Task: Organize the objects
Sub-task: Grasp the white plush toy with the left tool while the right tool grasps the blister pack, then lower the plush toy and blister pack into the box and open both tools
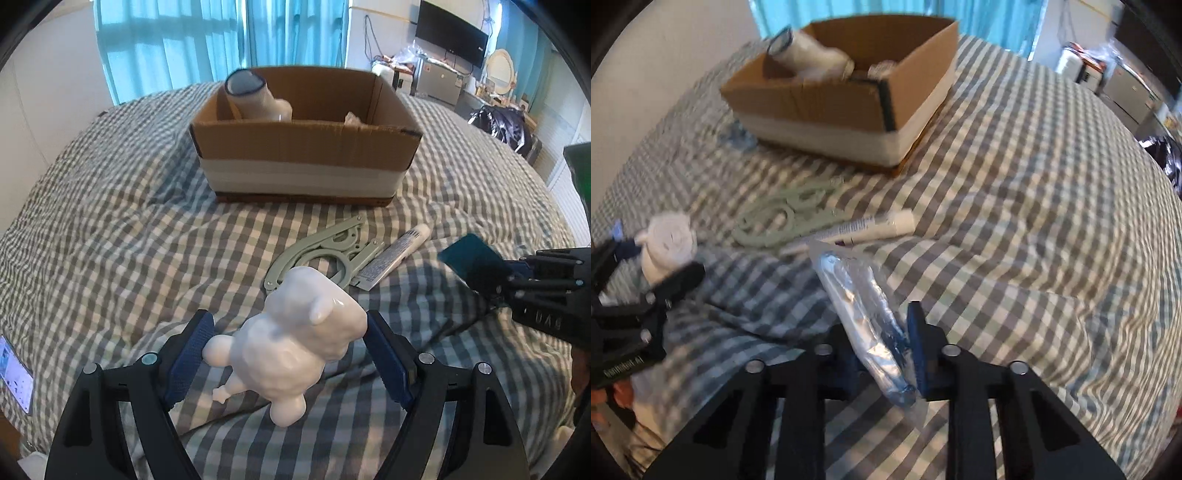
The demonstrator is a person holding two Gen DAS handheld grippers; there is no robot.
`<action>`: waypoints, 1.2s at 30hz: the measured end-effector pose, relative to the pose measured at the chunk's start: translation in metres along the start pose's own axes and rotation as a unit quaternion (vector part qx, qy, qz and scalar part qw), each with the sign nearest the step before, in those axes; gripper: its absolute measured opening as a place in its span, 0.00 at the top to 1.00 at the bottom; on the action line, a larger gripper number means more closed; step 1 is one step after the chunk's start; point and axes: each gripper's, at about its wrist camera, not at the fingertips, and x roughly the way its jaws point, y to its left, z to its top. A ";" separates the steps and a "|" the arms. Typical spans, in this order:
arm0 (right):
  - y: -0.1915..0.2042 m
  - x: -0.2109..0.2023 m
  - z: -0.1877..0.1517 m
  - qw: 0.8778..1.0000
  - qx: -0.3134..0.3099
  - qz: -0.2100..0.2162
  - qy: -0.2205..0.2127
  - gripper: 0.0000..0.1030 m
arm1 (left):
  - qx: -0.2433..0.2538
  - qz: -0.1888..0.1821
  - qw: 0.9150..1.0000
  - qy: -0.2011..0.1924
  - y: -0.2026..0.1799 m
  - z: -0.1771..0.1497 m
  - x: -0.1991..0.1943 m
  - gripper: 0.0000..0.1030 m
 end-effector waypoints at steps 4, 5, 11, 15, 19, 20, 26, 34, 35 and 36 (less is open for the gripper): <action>0.002 -0.023 -0.007 0.999 0.022 -0.014 -0.029 0.92 | -0.004 -0.006 1.000 -0.012 0.004 -0.001 -0.017 0.18; 0.004 -0.029 -0.008 0.999 0.022 -0.015 -0.037 0.92 | -0.001 -0.006 1.000 -0.014 0.005 -0.002 -0.021 0.18; 0.031 -0.061 -0.008 0.996 0.028 -0.008 -0.087 0.92 | 0.031 -0.009 0.999 -0.030 0.008 0.002 -0.045 0.18; 0.046 -0.082 -0.011 0.993 0.032 -0.007 -0.117 0.92 | 0.040 -0.023 0.998 -0.037 0.012 0.015 -0.056 0.18; 0.062 -0.107 -0.002 0.989 0.020 -0.012 -0.144 0.92 | 0.055 -0.018 0.996 -0.065 0.019 0.042 -0.074 0.18; 0.064 -0.117 0.004 0.988 0.017 -0.011 -0.155 0.92 | 0.054 -0.020 0.996 -0.071 0.022 0.051 -0.078 0.18; 0.069 -0.152 0.050 0.979 0.014 -0.005 -0.203 0.92 | 0.039 -0.031 0.994 -0.101 0.037 0.104 -0.086 0.18; 0.057 -0.142 0.143 0.970 0.028 0.011 -0.243 0.92 | 0.043 -0.049 0.989 -0.136 0.043 0.181 -0.053 0.18; 0.055 -0.135 0.153 0.969 0.029 0.011 -0.244 0.92 | 0.042 -0.052 0.988 -0.136 0.043 0.187 -0.045 0.18; 0.053 -0.130 0.160 0.969 0.030 0.012 -0.245 0.92 | 0.041 -0.056 0.988 -0.136 0.044 0.197 -0.034 0.18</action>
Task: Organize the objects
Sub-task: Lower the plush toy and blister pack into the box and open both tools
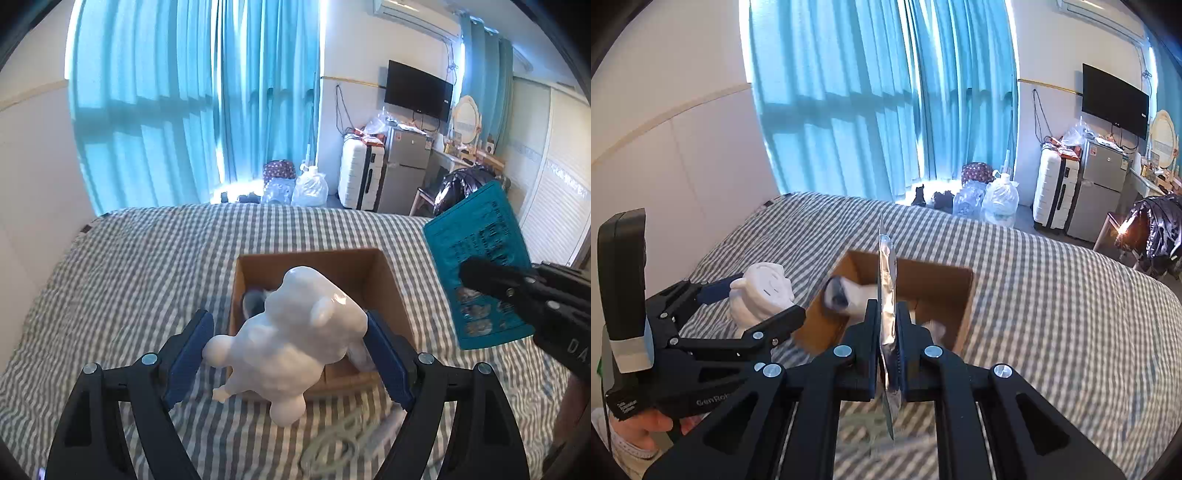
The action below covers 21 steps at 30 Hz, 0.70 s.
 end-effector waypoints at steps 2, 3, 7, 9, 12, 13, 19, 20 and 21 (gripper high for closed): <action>-0.007 0.027 0.008 1.000 0.008 -0.001 -0.001 0.92 | 0.004 -0.009 1.000 0.000 0.004 0.006 0.023 0.18; -0.011 0.038 0.009 1.000 0.011 -0.001 0.000 0.92 | 0.008 -0.011 1.000 0.000 0.004 0.007 0.030 0.18; -0.032 0.095 0.009 0.999 0.027 -0.013 0.018 0.92 | 0.043 -0.009 0.999 0.018 -0.002 0.002 0.082 0.18; -0.043 0.123 0.005 0.999 0.038 -0.017 0.031 0.92 | 0.043 -0.021 0.999 0.027 -0.003 -0.005 0.099 0.18; -0.055 0.146 -0.003 0.998 0.049 -0.022 0.044 0.92 | 0.040 -0.027 0.998 0.041 -0.004 -0.013 0.123 0.18; -0.056 0.151 -0.006 0.997 0.052 -0.026 0.047 0.92 | 0.044 -0.024 0.998 0.043 -0.005 -0.016 0.128 0.18; -0.069 0.161 -0.018 0.997 0.066 -0.018 0.047 0.92 | 0.060 -0.033 0.997 0.039 -0.012 -0.023 0.132 0.17; -0.070 0.159 -0.016 0.996 0.072 -0.012 0.044 0.92 | 0.058 -0.032 0.997 0.040 -0.011 -0.023 0.132 0.17; -0.072 0.155 -0.016 0.996 0.076 -0.009 0.042 0.92 | 0.054 -0.030 0.997 0.041 -0.010 -0.023 0.130 0.16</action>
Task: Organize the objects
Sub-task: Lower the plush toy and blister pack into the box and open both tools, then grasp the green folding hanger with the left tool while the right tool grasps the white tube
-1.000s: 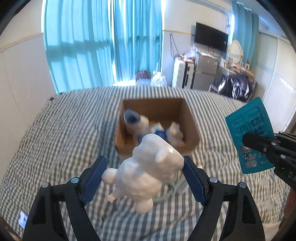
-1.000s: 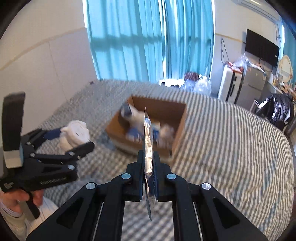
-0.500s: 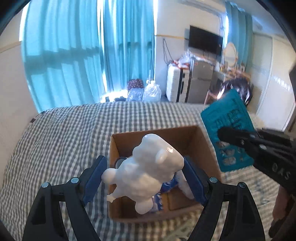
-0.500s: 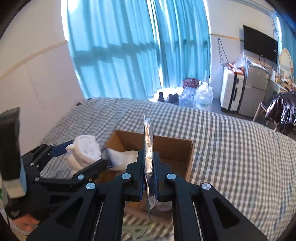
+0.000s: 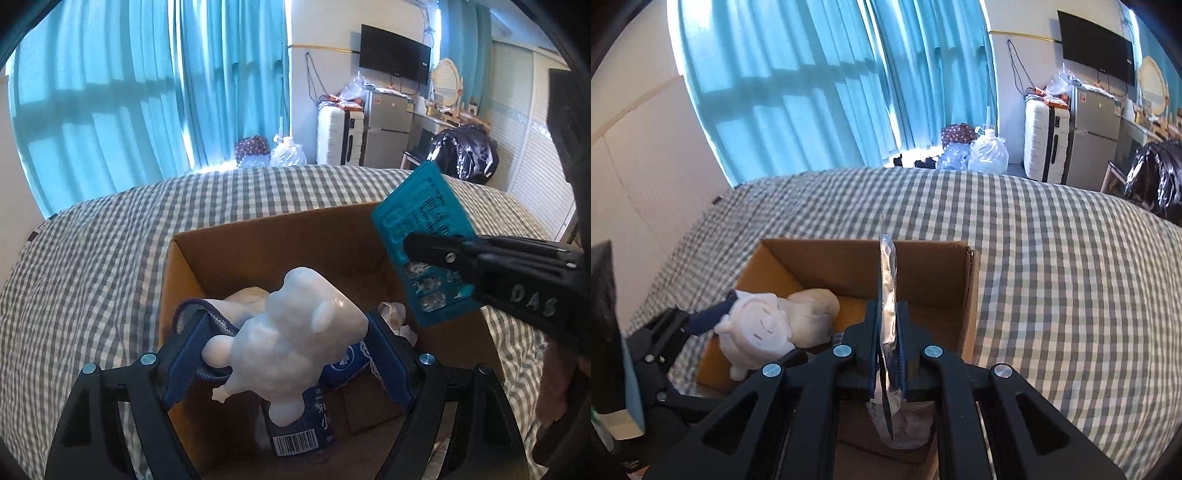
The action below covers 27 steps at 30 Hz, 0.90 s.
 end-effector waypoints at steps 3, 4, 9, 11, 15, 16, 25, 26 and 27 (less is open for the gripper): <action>-0.003 -0.015 0.007 1.000 0.014 -0.004 -0.006 0.64 | -0.012 0.010 1.000 -0.005 0.002 0.004 -0.012 0.02; -0.004 -0.025 0.010 1.000 0.021 -0.005 -0.012 0.39 | -0.014 0.012 1.000 -0.008 0.002 0.006 -0.017 0.02; 0.001 -0.074 0.021 0.999 0.029 -0.015 -0.043 0.32 | -0.019 0.028 0.999 -0.022 0.004 0.016 -0.057 0.01; 0.008 -0.101 0.022 0.998 0.027 -0.022 -0.049 0.32 | -0.022 0.031 0.999 -0.031 0.003 0.018 -0.079 0.00; 0.023 -0.149 0.016 0.997 0.025 -0.035 -0.060 0.32 | -0.021 0.041 0.998 -0.054 0.000 0.018 -0.131 0.00; 0.025 -0.162 0.014 0.997 0.023 -0.041 -0.061 0.32 | -0.020 0.043 0.997 -0.060 -0.001 0.017 -0.140 0.00; 0.053 -0.250 -0.051 0.994 0.010 -0.084 -0.068 0.27 | -0.034 0.025 0.995 -0.089 -0.011 -0.026 -0.219 0.00; 0.055 -0.255 -0.063 0.994 0.007 -0.089 -0.064 0.27 | -0.034 0.023 0.995 -0.089 -0.011 -0.032 -0.221 0.00; 0.056 -0.258 -0.073 0.994 0.005 -0.093 -0.064 0.27 | -0.034 0.023 0.995 -0.090 -0.012 -0.038 -0.224 0.00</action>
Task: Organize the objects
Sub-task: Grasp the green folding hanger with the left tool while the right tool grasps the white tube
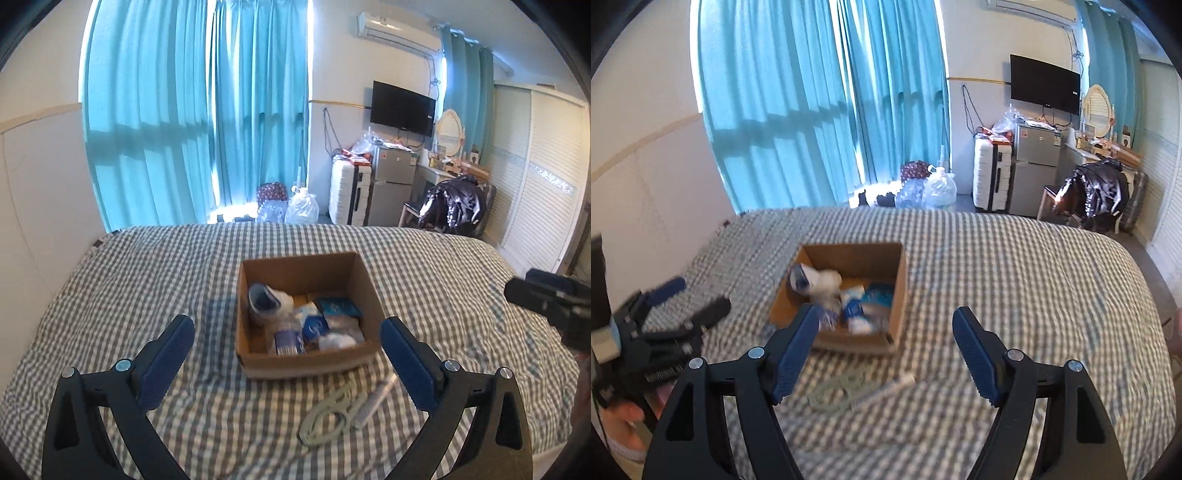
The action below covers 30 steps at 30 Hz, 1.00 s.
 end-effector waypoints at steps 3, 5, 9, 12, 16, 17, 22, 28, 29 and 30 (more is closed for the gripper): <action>-0.005 -0.010 -0.032 1.000 0.000 -0.018 -0.003 0.26 | -0.011 -0.002 1.000 -0.002 0.003 -0.025 -0.007 0.00; -0.009 -0.009 -0.051 1.000 0.010 -0.014 0.003 0.26 | -0.023 0.002 1.000 0.005 0.006 -0.040 -0.004 0.00; -0.013 0.008 -0.078 0.999 0.019 -0.026 0.009 0.26 | -0.025 0.033 0.999 0.021 0.012 -0.070 0.009 0.00; -0.012 0.028 -0.092 0.999 0.009 -0.028 0.024 0.26 | -0.030 0.049 0.998 0.028 0.016 -0.088 0.021 0.00; -0.013 0.054 -0.106 0.999 0.005 -0.031 0.036 0.26 | -0.056 0.056 0.996 0.041 0.026 -0.108 0.045 0.00; -0.014 0.062 -0.110 0.999 0.006 -0.030 0.042 0.26 | -0.061 0.057 0.996 0.045 0.027 -0.112 0.053 0.00; -0.022 0.095 -0.124 0.996 0.021 -0.032 0.075 0.26 | -0.054 0.067 0.994 0.067 0.023 -0.130 0.089 0.00; -0.026 0.138 -0.134 0.991 0.048 -0.029 0.120 0.26 | -0.021 0.076 0.992 0.099 0.019 -0.152 0.117 0.00; -0.026 0.142 -0.135 0.990 0.052 -0.030 0.126 0.26 | -0.022 0.072 0.992 0.105 0.019 -0.154 0.120 0.00; -0.026 0.147 -0.135 0.989 0.055 -0.031 0.132 0.26 | -0.024 0.064 0.992 0.107 0.020 -0.156 0.123 0.00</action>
